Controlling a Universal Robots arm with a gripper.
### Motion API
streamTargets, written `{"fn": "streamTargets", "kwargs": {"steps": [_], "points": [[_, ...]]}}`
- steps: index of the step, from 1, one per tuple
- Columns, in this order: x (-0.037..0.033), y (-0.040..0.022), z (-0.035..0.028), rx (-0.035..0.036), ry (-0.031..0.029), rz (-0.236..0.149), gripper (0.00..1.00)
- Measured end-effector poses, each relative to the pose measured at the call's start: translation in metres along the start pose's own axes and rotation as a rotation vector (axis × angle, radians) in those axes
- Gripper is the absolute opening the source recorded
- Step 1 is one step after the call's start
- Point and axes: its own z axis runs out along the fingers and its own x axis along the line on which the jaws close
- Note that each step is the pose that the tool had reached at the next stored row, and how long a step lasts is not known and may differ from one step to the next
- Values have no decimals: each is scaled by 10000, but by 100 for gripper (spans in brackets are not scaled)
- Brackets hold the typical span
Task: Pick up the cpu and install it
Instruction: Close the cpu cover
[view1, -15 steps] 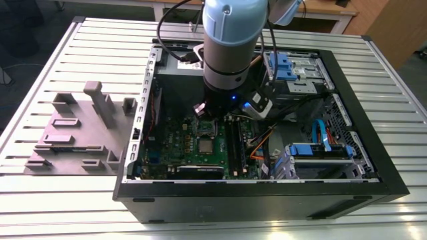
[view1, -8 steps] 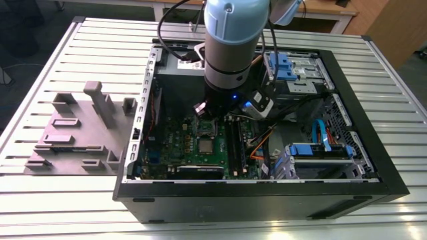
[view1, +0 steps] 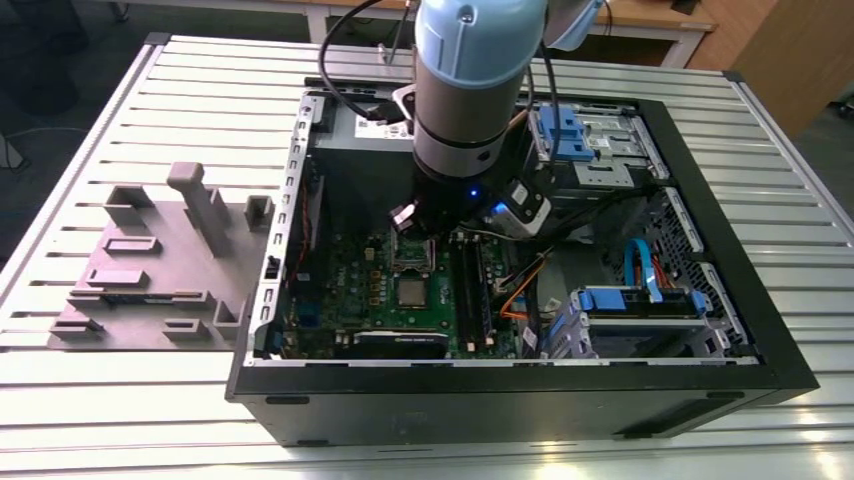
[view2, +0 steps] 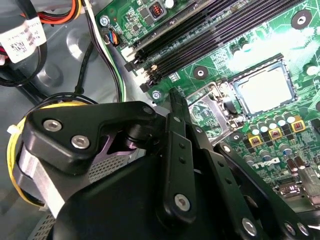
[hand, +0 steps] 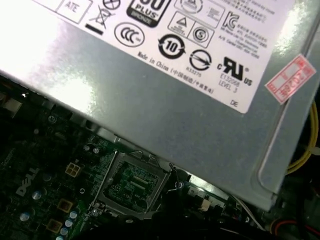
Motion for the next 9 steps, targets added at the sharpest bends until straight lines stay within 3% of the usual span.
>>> {"fn": "streamTargets", "kwargs": {"steps": [9], "points": [[-7, 4, 55, 0, 0, 39, 10]]}}
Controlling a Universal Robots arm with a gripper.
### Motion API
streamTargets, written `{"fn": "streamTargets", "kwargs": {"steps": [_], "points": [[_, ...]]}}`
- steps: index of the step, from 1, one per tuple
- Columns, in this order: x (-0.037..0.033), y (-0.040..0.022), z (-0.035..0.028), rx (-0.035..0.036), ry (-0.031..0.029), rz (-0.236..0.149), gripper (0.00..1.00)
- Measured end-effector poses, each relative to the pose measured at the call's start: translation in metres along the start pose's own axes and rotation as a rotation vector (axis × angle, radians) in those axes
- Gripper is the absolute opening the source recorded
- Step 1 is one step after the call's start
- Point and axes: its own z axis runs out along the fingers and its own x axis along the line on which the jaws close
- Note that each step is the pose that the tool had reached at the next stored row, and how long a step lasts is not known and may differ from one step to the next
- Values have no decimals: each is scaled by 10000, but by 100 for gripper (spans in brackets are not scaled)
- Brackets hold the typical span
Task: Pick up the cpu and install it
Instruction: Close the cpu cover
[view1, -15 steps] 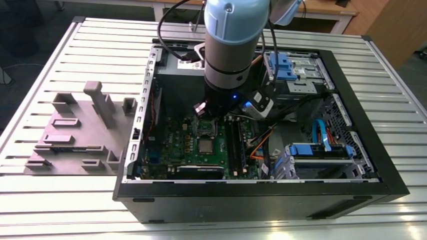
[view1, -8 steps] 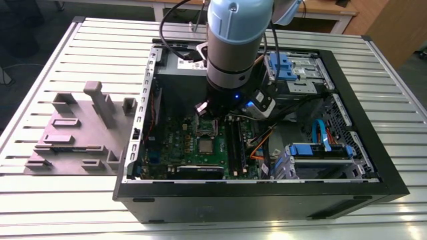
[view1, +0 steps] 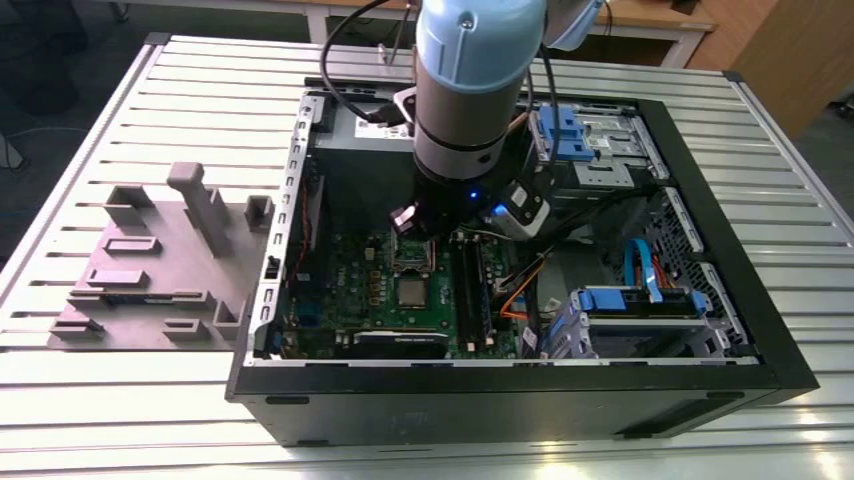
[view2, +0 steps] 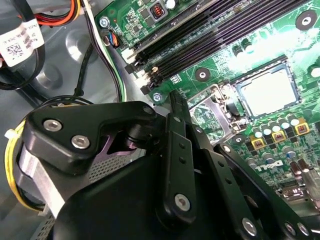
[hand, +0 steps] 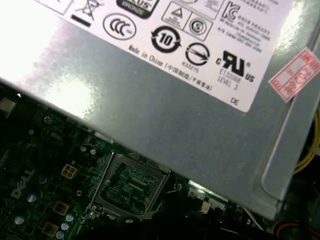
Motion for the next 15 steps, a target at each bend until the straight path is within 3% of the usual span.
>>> {"fn": "streamTargets", "kwargs": {"steps": [12, 15], "points": [[28, 15, 29, 10, -13, 135, 10], [29, 12, 28, 0, 18, 235, 10]]}}
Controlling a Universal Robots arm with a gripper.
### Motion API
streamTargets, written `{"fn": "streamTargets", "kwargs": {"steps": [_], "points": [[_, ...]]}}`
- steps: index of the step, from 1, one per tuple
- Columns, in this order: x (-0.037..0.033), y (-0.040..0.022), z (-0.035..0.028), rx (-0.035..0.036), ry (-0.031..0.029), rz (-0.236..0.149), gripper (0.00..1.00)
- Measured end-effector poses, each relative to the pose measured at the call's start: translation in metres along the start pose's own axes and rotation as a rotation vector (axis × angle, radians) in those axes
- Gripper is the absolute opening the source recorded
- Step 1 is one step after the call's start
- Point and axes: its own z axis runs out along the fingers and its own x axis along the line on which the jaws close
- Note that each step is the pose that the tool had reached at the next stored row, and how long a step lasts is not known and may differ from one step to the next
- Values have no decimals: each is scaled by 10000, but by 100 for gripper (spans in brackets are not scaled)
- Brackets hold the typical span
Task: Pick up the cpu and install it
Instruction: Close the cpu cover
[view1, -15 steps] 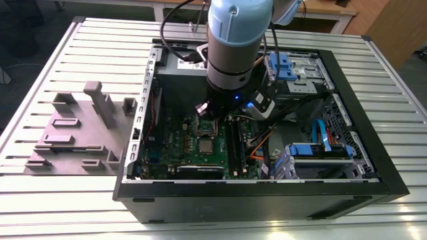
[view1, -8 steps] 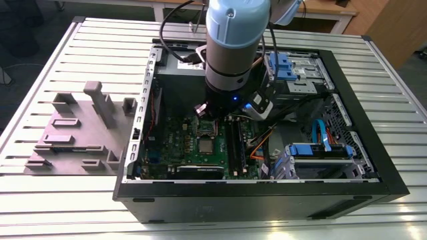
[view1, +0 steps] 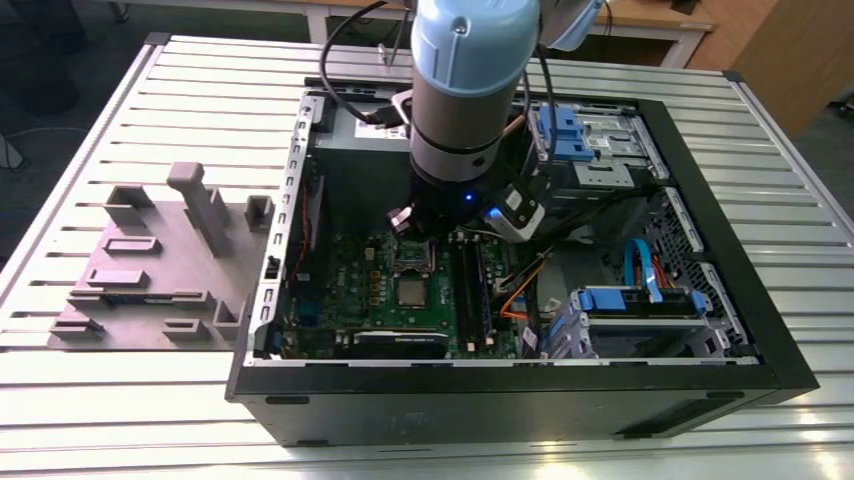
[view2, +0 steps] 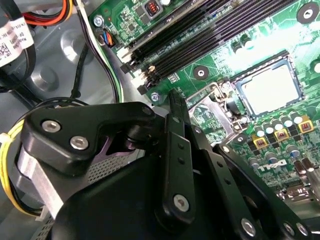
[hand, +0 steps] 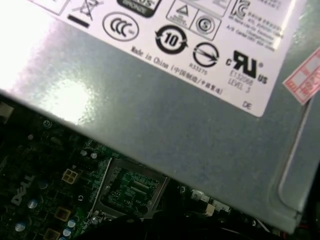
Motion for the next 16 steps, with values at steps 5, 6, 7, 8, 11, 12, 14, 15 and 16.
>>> {"fn": "streamTargets", "kwargs": {"steps": [5, 6, 7, 8, 11, 12, 14, 15, 16], "points": [[-3, -2, 0, -10, 26, 44, 10], [-5, -3, 0, -10, 26, 45, 10], [-11, -5, 0, -12, 29, 44, 10], [-17, -8, 0, -12, 32, 45, 10], [-21, -10, 0, -18, 45, 49, 10], [-21, -10, 0, -19, 48, 49, 10], [-27, -12, 1, -60, 137, 63, 10], [-30, -14, 1, -92, 210, 76, 10], [-30, -14, 0, -95, 220, 79, 10]]}}
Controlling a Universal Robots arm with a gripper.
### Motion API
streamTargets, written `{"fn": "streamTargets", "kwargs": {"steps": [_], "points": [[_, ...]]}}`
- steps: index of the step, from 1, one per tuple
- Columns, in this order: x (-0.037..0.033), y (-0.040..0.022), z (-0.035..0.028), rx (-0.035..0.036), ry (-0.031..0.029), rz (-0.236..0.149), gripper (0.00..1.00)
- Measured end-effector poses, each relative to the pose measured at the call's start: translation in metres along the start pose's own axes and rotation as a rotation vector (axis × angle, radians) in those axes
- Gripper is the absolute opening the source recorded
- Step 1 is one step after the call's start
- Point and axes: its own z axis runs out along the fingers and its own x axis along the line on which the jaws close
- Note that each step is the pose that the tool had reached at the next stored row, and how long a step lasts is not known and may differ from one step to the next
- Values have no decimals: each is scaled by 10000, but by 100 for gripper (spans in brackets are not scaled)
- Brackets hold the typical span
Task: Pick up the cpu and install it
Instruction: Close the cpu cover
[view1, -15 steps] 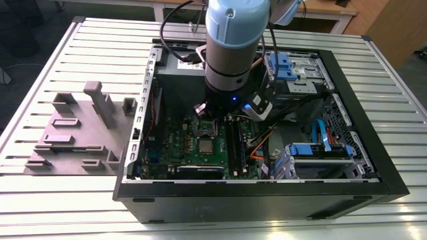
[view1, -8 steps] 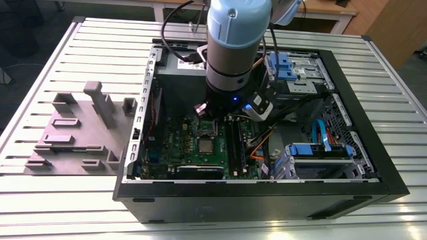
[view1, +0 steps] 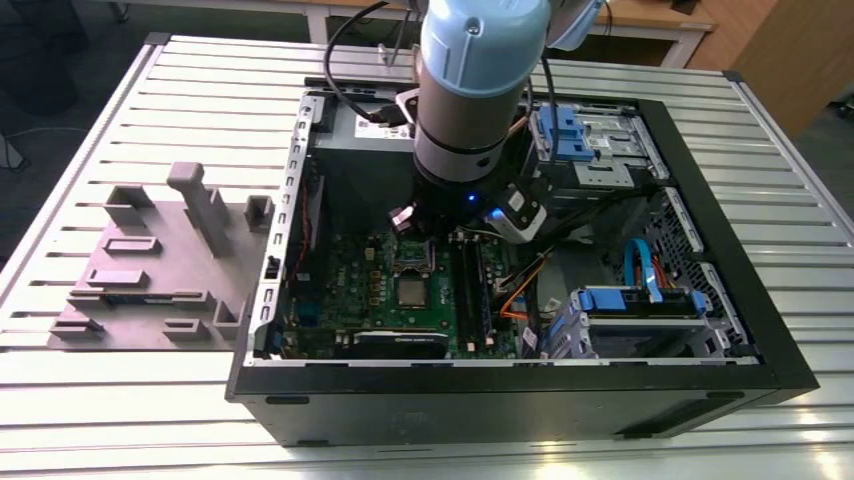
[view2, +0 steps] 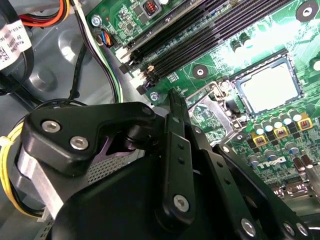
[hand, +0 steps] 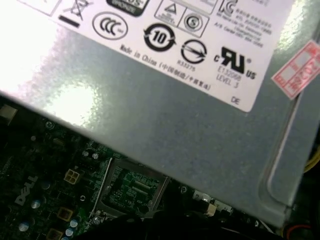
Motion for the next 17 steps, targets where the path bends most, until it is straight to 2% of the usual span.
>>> {"fn": "streamTargets", "kwargs": {"steps": [6, 14, 17], "points": [[-1, 0, 0, -6, 7, 3, 10], [-16, -1, -36, -41, 99, 19, 10], [-17, -1, -37, -43, 106, 21, 10]]}}
